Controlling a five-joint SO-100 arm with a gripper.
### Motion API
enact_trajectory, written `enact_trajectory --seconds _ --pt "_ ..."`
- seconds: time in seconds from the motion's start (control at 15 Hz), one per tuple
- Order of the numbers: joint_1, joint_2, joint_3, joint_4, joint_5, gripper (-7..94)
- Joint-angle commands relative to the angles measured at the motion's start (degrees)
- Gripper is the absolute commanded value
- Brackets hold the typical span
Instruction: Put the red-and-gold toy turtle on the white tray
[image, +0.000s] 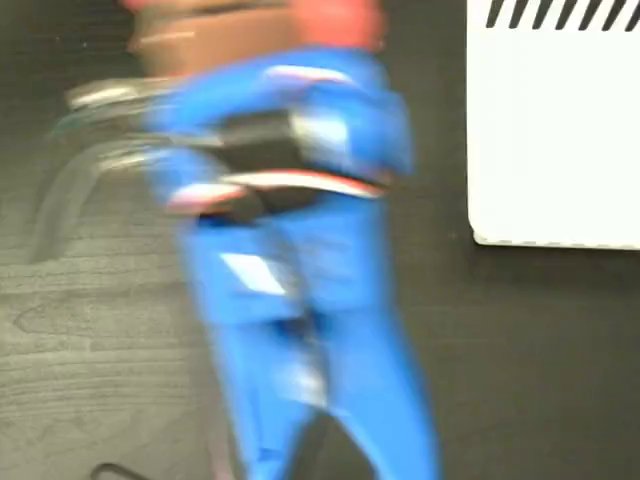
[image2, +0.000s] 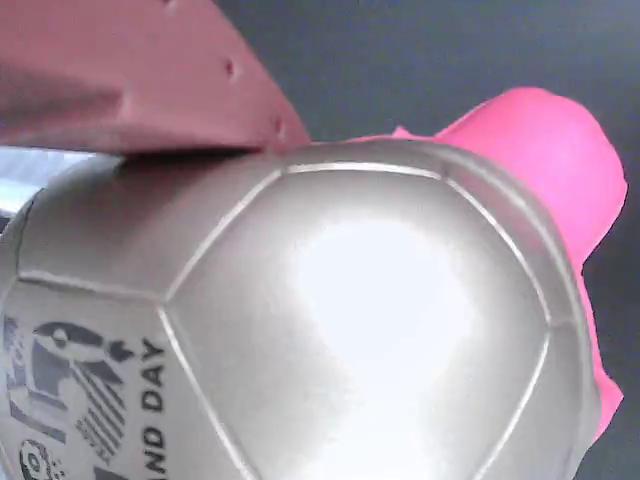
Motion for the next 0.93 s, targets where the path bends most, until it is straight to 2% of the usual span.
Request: enact_trajectory --seconds 0.0,0.13,0.27,0.53,0.87 --pt "13.9 2.6 -4.9 1.6 -1.6 0" --pt "22.0 -2.1 -10.2 4.5 -2.2 0" --pt "26.5 -8.3 -14.0 4.6 -1.5 0" --pt "28.2 -22.3 -21.9 4.0 4.1 0" --pt "28.3 -36.1 -26.7 3.1 5.6 0"
